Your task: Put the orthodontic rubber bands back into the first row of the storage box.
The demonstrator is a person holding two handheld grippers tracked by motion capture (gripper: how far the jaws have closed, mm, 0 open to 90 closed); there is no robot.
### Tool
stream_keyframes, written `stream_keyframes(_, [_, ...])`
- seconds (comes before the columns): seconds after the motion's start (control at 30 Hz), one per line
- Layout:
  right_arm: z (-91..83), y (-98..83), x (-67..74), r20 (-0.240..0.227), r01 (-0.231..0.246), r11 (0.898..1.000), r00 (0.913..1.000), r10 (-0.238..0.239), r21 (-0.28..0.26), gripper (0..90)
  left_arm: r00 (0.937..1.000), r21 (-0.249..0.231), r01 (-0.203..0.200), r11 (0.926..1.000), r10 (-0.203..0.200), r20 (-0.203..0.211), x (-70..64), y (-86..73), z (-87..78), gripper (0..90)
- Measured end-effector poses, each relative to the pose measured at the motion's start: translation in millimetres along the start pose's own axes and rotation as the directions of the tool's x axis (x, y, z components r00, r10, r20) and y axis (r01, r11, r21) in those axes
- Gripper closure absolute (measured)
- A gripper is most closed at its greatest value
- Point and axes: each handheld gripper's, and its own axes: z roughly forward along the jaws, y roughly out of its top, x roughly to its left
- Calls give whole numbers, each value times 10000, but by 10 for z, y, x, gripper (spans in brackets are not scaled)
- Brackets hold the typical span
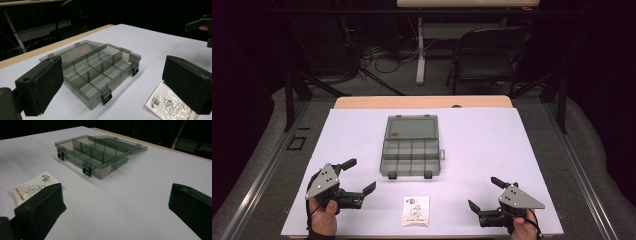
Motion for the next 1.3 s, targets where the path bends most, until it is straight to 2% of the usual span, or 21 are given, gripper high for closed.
stream_keyframes(0.43, [3, 1, 1, 25, 23, 9999, 10000, -22, -120, 0, 9998, 19, 155, 9999, -155, 137, 12, -7, 3, 36])
stream_keyframes(0.6, [-3, 5, 6, -9, 50, 10000, 10000, -50, -49, 0, 9976, 25, 556, 9984, -557, 411, 14, -4, 9, 36])
stream_keyframes(0.73, [-4, 7, 7, 4, 69, 9999, 10000, -69, 88, 0, 9962, 173, 687, 9975, -695, 516, 23, 14, 19, 36])
stream_keyframes(0.97, [14, 1, 14, -80, -12, 10000, 10000, 11, -99, 0, 9948, 513, 815, 9954, -844, 567, 30, 40, 65, 35])
stream_keyframes(1.17, [17, 0, 8, -87, -26, 10000, 10000, 25, -27, 0, 9900, 899, 1146, 9893, -1212, 722, 35, 51, 144, 36])
stream_keyframes(1.27, [22, -1, 8, -82, -1, 10000, 10000, 1, -26, 0, 9824, 1023, 1468, 9839, -1571, 1010, 39, 50, 202, 35])
stream_keyframes(1.3, [21, -1, 8, -81, -10, 10000, 10000, 10, -6, 0, 9816, 1100, 1486, 9828, -1600, 1038, 38, 51, 224, 35])
